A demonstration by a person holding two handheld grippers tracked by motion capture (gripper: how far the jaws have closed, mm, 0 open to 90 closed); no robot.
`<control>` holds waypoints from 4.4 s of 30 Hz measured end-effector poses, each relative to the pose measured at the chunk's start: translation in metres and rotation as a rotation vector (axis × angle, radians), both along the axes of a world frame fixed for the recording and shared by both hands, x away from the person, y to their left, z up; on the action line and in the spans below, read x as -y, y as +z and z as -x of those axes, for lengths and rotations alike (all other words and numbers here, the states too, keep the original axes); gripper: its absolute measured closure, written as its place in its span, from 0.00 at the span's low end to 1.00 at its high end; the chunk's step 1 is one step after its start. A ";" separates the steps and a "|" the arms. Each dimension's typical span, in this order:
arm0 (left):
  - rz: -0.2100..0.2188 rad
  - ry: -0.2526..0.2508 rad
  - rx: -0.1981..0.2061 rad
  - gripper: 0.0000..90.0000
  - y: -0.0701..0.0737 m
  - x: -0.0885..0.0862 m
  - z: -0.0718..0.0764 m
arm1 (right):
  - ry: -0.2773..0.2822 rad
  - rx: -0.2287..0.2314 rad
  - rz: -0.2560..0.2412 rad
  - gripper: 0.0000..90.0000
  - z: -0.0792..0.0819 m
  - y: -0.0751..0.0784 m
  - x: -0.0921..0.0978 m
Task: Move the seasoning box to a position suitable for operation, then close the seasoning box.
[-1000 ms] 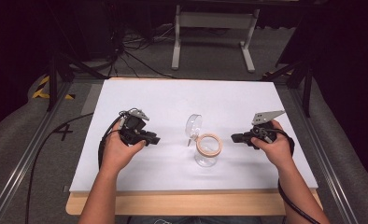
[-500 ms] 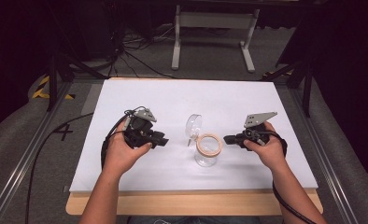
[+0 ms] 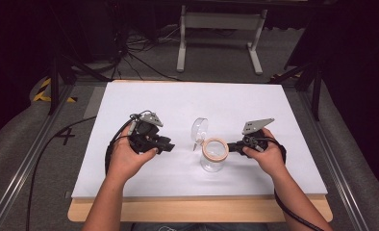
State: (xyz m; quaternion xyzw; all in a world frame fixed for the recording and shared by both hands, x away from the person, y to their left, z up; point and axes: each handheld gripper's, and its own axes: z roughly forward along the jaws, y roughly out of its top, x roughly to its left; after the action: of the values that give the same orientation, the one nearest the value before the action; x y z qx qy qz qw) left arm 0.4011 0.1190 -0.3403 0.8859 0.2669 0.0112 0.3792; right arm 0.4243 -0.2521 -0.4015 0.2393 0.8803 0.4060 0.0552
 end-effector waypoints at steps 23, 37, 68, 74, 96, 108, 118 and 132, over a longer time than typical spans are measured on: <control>0.023 0.004 0.002 0.74 0.000 0.005 -0.012 | 0.067 -0.052 0.066 1.00 0.022 0.004 -0.005; 0.026 -0.038 0.002 0.74 0.000 0.020 -0.022 | 0.071 -0.063 0.101 1.00 0.039 0.002 -0.006; 0.105 -0.030 0.066 0.91 -0.004 0.036 -0.030 | 0.120 -0.043 0.075 1.00 0.063 0.018 -0.017; 0.178 0.021 0.065 1.00 -0.007 0.041 -0.036 | 0.104 0.000 0.022 1.00 0.069 0.034 -0.015; 0.261 0.030 0.124 0.98 -0.014 0.065 -0.035 | 0.036 0.037 -0.146 1.00 0.071 0.038 -0.029; 0.273 -0.027 0.137 0.97 -0.008 0.065 -0.028 | 0.026 0.040 -0.164 1.00 0.070 0.039 -0.028; 0.255 -0.046 0.146 0.96 -0.004 0.065 -0.023 | 0.023 0.044 -0.168 1.00 0.071 0.041 -0.025; 0.231 -0.065 0.124 0.94 0.002 0.053 -0.023 | 0.054 0.036 -0.151 1.00 0.077 0.044 -0.028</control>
State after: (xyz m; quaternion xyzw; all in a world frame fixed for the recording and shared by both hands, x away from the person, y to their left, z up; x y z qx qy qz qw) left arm 0.4241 0.0663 -0.3382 0.8421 0.2138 0.0227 0.4946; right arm 0.3469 -0.2244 -0.3577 0.2116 0.8523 0.4766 0.0416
